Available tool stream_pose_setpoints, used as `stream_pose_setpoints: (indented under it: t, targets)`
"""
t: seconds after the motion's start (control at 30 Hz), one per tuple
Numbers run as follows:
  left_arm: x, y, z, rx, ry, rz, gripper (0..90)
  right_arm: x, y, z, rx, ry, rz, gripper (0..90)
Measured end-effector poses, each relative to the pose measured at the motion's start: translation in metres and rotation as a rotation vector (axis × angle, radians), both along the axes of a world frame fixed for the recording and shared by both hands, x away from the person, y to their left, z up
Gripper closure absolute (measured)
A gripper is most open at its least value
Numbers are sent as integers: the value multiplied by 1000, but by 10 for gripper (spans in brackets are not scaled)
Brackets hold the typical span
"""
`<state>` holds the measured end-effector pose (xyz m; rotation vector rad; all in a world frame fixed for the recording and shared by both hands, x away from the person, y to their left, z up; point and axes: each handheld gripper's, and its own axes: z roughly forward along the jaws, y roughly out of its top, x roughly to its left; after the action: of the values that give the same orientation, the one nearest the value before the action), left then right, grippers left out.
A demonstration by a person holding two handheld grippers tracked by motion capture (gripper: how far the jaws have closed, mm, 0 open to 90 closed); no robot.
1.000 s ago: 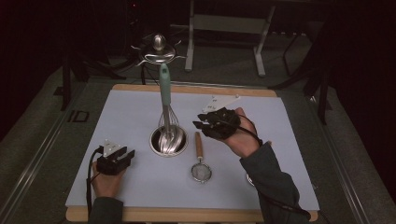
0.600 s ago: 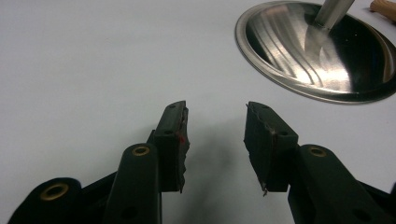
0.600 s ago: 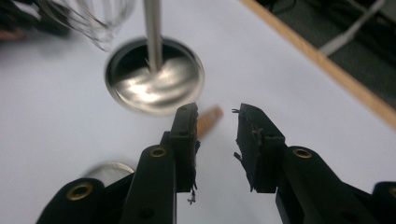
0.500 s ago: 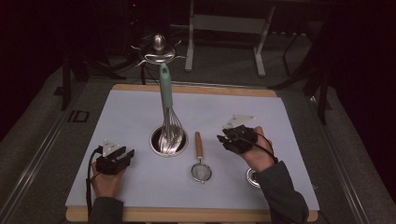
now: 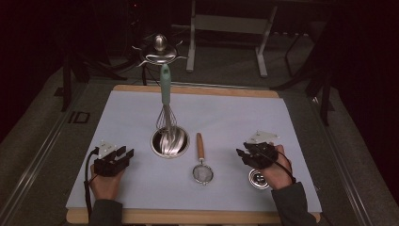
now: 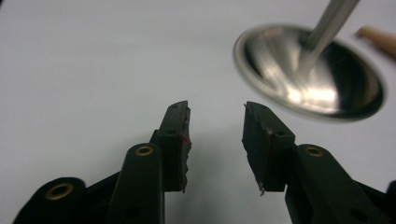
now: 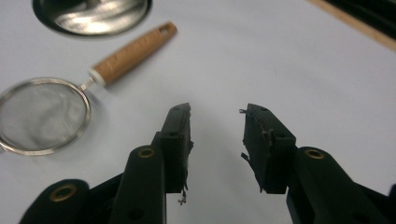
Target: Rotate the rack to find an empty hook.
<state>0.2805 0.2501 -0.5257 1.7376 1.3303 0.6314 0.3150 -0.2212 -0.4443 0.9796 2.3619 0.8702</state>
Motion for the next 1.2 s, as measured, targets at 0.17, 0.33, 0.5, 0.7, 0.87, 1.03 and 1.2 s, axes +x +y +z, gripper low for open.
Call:
stream_pose_setpoints:
  t: [0.17, 0.33, 0.5, 0.7, 0.87, 1.03, 1.2]
  targets:
    - [-7, -2, 26, -95, -104, -34, 654, 3, -11, -10, -17, 21, -33, 592]
    - [-9, -5, 50, -169, -182, -68, 663, 4, -26, -19, 3, 52, -70, 559]
    - [-14, -12, 76, -256, -267, -99, 729, 4, -40, -25, 2, 63, -113, 551]
    - [-16, -24, 109, -284, -384, -111, 869, 4, -49, -26, 3, 67, -149, 532]
    - [-15, -32, 130, -322, -452, -133, 898, 2, -49, -25, -14, 57, -148, 531]
    - [-11, -40, 153, -315, -515, -139, 899, 1, -50, -22, 9, 59, -141, 529]
    - [-7, -48, 175, -306, -565, -146, 899, 0, -52, -21, 14, 51, -145, 526]
